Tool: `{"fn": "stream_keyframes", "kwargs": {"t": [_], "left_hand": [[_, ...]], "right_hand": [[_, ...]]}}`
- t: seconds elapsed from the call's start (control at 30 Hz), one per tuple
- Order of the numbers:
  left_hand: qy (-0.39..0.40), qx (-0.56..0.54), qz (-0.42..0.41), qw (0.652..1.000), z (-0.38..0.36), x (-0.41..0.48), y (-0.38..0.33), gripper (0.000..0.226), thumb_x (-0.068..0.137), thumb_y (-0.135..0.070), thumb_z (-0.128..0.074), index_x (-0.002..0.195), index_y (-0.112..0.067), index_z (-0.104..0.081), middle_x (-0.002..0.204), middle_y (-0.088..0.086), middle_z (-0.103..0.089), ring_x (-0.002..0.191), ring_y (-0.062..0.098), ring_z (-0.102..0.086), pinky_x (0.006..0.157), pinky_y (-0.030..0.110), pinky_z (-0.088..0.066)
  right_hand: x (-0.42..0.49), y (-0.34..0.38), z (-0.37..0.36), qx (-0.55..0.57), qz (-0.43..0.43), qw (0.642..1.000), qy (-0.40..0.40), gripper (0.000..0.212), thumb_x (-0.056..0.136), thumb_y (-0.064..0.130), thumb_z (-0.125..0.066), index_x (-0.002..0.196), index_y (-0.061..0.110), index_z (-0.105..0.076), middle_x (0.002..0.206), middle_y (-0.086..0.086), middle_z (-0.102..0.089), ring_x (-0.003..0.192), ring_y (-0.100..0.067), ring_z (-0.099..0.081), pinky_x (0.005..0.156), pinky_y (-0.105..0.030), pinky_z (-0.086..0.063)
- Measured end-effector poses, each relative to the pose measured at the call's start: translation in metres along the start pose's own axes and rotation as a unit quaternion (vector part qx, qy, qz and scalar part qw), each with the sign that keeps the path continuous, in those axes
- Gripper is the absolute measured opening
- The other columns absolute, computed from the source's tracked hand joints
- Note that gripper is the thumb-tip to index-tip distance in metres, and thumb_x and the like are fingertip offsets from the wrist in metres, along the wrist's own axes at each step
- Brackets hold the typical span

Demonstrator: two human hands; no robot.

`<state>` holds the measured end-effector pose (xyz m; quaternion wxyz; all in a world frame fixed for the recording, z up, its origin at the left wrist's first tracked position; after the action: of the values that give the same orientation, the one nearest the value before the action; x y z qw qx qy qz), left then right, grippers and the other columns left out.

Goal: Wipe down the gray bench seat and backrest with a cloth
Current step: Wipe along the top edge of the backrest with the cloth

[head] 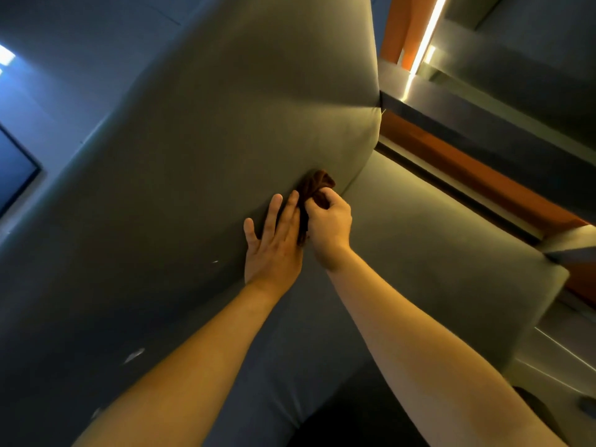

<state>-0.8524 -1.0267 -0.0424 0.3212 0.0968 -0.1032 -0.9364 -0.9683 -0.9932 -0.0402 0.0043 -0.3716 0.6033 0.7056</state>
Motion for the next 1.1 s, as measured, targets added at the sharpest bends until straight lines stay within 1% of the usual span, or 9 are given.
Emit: {"fn": "stream_keyframes", "kwargs": {"t": [0.07, 0.23, 0.33, 0.47, 0.6, 0.7, 0.83, 1.0, 1.1], "left_hand": [[0.022, -0.016, -0.002, 1.000, 0.002, -0.002, 0.001, 0.078, 0.099, -0.037, -0.050, 0.163, -0.021, -0.008, 0.166, -0.006, 0.026, 0.147, 0.022, 0.037, 0.116, 0.067, -0.014], [0.068, -0.023, -0.010, 0.997, 0.011, 0.001, 0.001, 0.081, 0.102, -0.031, -0.039, 0.160, -0.020, 0.016, 0.155, -0.008, 0.047, 0.136, 0.020, 0.052, 0.102, 0.060, 0.024], [0.059, -0.031, 0.003, 0.998, 0.008, 0.001, 0.001, 0.087, 0.101, -0.034, -0.041, 0.157, -0.020, 0.024, 0.154, -0.007, 0.048, 0.137, 0.019, 0.051, 0.101, 0.057, 0.030], [-0.004, -0.020, 0.016, 1.000, 0.004, 0.000, 0.002, 0.097, 0.097, -0.042, -0.055, 0.158, -0.017, 0.016, 0.164, -0.004, 0.027, 0.148, 0.020, 0.036, 0.113, 0.060, 0.013], [0.021, -0.031, 0.011, 0.999, 0.005, -0.001, 0.002, 0.092, 0.099, -0.042, -0.051, 0.158, -0.018, 0.015, 0.163, -0.004, 0.029, 0.147, 0.019, 0.037, 0.115, 0.061, -0.006], [0.077, -0.046, 0.001, 0.996, 0.009, 0.000, 0.001, 0.084, 0.103, -0.035, -0.040, 0.155, -0.020, 0.025, 0.154, -0.008, 0.048, 0.139, 0.017, 0.049, 0.116, 0.064, 0.010], [0.076, -0.044, -0.008, 0.996, 0.014, 0.000, 0.004, 0.085, 0.100, -0.028, -0.037, 0.156, -0.020, 0.027, 0.154, -0.007, 0.049, 0.137, 0.018, 0.052, 0.100, 0.055, 0.031], [0.060, -0.039, 0.001, 0.997, 0.010, 0.000, 0.004, 0.085, 0.102, -0.035, -0.040, 0.156, -0.019, 0.024, 0.153, -0.006, 0.049, 0.138, 0.020, 0.050, 0.107, 0.059, 0.028], [0.079, -0.052, -0.002, 0.996, 0.011, 0.000, 0.003, 0.082, 0.104, -0.033, -0.038, 0.152, -0.017, 0.027, 0.152, -0.007, 0.051, 0.137, 0.020, 0.052, 0.115, 0.063, 0.007]], "right_hand": [[0.011, 0.007, 0.007, -0.018, -0.014, 1.000, 0.013, 0.012, 0.083, 0.010, -0.064, 0.075, 0.017, -0.068, 0.069, -0.002, -0.067, 0.068, -0.024, -0.066, 0.059, -0.039, -0.055], [0.044, 0.024, 0.019, 0.003, 0.000, 0.997, -0.082, 0.010, 0.094, 0.015, -0.060, 0.089, 0.018, -0.067, 0.092, -0.004, -0.069, 0.085, -0.018, -0.066, 0.075, -0.037, -0.057], [0.033, 0.019, 0.008, -0.019, 0.012, 0.996, -0.083, 0.012, 0.093, 0.011, -0.060, 0.082, 0.012, -0.064, 0.079, 0.000, -0.065, 0.071, -0.006, -0.060, 0.065, -0.025, -0.051], [0.001, -0.007, -0.001, -0.015, -0.024, 1.000, -0.006, 0.018, 0.086, 0.010, -0.064, 0.069, 0.010, -0.059, 0.063, 0.000, -0.059, 0.060, -0.012, -0.055, 0.054, -0.030, -0.047], [0.003, -0.003, 0.003, -0.044, -0.053, 0.997, 0.024, 0.010, 0.083, 0.010, -0.066, 0.074, 0.009, -0.065, 0.070, -0.007, -0.067, 0.067, -0.024, -0.065, 0.058, -0.037, -0.055], [0.016, 0.003, 0.008, -0.031, -0.034, 0.999, -0.019, 0.005, 0.081, 0.015, -0.063, 0.077, 0.012, -0.065, 0.079, -0.010, -0.069, 0.074, -0.026, -0.067, 0.066, -0.043, -0.058], [0.038, 0.013, 0.013, 0.048, -0.043, 0.995, -0.077, 0.011, 0.094, 0.018, -0.059, 0.088, 0.023, -0.067, 0.093, -0.002, -0.071, 0.088, -0.019, -0.068, 0.080, -0.044, -0.060], [0.011, 0.001, -0.010, 0.002, 0.006, 0.997, -0.075, 0.018, 0.094, 0.003, -0.055, 0.079, 0.012, -0.059, 0.075, -0.001, -0.062, 0.067, -0.007, -0.056, 0.065, -0.028, -0.049], [-0.010, -0.024, -0.009, 0.003, -0.023, 1.000, 0.006, 0.017, 0.095, 0.012, -0.061, 0.078, 0.011, -0.062, 0.075, -0.008, -0.067, 0.070, -0.013, -0.061, 0.065, -0.036, -0.053]]}}
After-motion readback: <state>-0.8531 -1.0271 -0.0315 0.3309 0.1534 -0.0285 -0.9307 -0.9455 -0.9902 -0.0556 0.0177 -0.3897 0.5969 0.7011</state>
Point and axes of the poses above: each hand's wrist, its own x-axis towards the middle knuckle, its own z-axis out of the back of the hand, y = z × x, the point moved 1 cm from there along x, towards the middle knuckle
